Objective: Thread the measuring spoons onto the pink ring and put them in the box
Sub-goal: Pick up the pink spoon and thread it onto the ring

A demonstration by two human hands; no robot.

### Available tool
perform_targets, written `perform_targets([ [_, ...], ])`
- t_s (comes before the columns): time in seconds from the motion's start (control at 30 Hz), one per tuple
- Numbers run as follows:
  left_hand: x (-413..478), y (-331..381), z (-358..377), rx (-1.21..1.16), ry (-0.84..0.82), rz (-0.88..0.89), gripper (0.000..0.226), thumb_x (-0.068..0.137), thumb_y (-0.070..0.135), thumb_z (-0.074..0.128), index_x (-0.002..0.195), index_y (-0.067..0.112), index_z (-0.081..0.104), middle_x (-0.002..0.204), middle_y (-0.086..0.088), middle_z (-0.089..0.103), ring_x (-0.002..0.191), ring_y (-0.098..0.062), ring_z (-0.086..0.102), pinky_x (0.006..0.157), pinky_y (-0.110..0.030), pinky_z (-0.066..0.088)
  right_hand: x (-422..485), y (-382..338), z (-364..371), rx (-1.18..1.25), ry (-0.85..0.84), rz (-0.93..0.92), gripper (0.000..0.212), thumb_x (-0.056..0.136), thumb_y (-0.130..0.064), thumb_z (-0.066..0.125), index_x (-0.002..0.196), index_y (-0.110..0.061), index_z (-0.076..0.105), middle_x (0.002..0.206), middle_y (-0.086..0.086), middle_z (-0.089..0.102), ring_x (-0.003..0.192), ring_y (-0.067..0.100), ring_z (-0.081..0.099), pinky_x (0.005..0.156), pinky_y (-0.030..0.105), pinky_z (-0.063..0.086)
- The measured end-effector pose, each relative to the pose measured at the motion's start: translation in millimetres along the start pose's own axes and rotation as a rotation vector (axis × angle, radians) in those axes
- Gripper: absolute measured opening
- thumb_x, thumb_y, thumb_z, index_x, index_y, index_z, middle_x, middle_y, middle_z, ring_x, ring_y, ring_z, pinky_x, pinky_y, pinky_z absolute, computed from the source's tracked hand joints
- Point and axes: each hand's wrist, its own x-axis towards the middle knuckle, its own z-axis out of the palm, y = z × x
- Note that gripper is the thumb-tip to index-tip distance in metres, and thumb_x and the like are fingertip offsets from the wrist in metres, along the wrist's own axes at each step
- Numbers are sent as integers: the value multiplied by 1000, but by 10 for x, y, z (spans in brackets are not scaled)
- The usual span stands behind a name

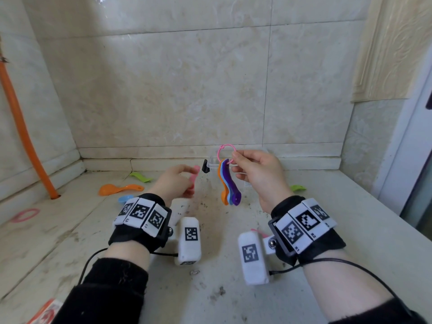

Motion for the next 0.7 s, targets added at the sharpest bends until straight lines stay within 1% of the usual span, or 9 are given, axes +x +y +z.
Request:
perform_targets([
  [0.07, 16, 29, -10, -275, -6, 74, 22, 96, 0, 48, 88, 10, 65, 80, -10, 57, 68, -20, 62, 67, -25, 58, 2, -3, 2, 5, 3, 2, 6, 90, -20, 67, 85, -22, 69, 65, -11, 72, 63, 1, 65, 64, 19, 52],
  [0.13, 5, 66, -40, -456, 0, 132, 30, 94, -9, 43, 83, 4, 68, 87, -13, 61, 70, -20, 64, 66, -22, 58, 3, -7, 4, 1, 0, 3, 7, 90, -19, 66, 84, -23, 69, 65, -12, 72, 63, 1, 65, 64, 20, 52],
  [0.27, -42, 159, -73, -618, 60, 226, 27, 91, -10, 48, 85, 1, 71, 94, -14, 69, 70, -16, 70, 69, -17, 55, -11, -12, 11, 9, -28, -4, 10, 91, -18, 65, 83, -23, 69, 65, -13, 72, 61, -1, 65, 63, 18, 54],
  [0.33, -71, 220, -55, -625, 72, 262, 25, 90, -9, 49, 87, 0, 71, 96, -14, 69, 76, -17, 71, 74, -19, 56, -17, -22, 19, 2, -47, -10, 10, 91, -19, 66, 83, -24, 69, 66, -13, 72, 62, -1, 65, 63, 17, 54],
  [0.43, -149, 320, 22, -602, 32, 293, 15, 88, -1, 57, 84, -1, 72, 95, -15, 68, 87, -23, 68, 84, -27, 56, -22, -37, 30, 0, -70, -12, 8, 90, -19, 66, 84, -23, 69, 68, -10, 73, 64, 2, 66, 63, 17, 54],
  [0.53, -223, 365, 81, -449, -43, 315, 12, 85, 14, 67, 84, 7, 77, 88, -14, 68, 88, -21, 66, 90, -32, 55, -23, -39, 34, -8, -94, -14, 5, 91, -20, 66, 88, -22, 70, 73, -7, 74, 66, 3, 67, 63, 17, 53],
  [0.57, -241, 365, 97, -378, -64, 318, 14, 83, 21, 71, 86, 10, 78, 90, -17, 70, 88, -21, 65, 92, -34, 54, -25, -40, 36, -10, -100, -16, 5, 91, -20, 66, 89, -22, 70, 75, -6, 74, 66, 2, 67, 63, 16, 53],
  [0.63, -262, 353, 128, -269, -83, 324, 26, 80, 30, 73, 93, 9, 77, 101, -25, 69, 92, -27, 63, 97, -43, 50, -29, -38, 38, -24, -114, -23, 6, 91, -21, 65, 88, -22, 71, 77, -7, 74, 66, 1, 67, 63, 15, 53],
  [0.7, -274, 341, 152, -247, -63, 344, 25, 82, 29, 70, 94, 8, 76, 102, -27, 69, 96, -38, 63, 98, -49, 47, -39, -36, 44, -35, -132, -25, 7, 91, -22, 66, 88, -24, 72, 78, -7, 74, 66, 1, 67, 63, 15, 53],
])
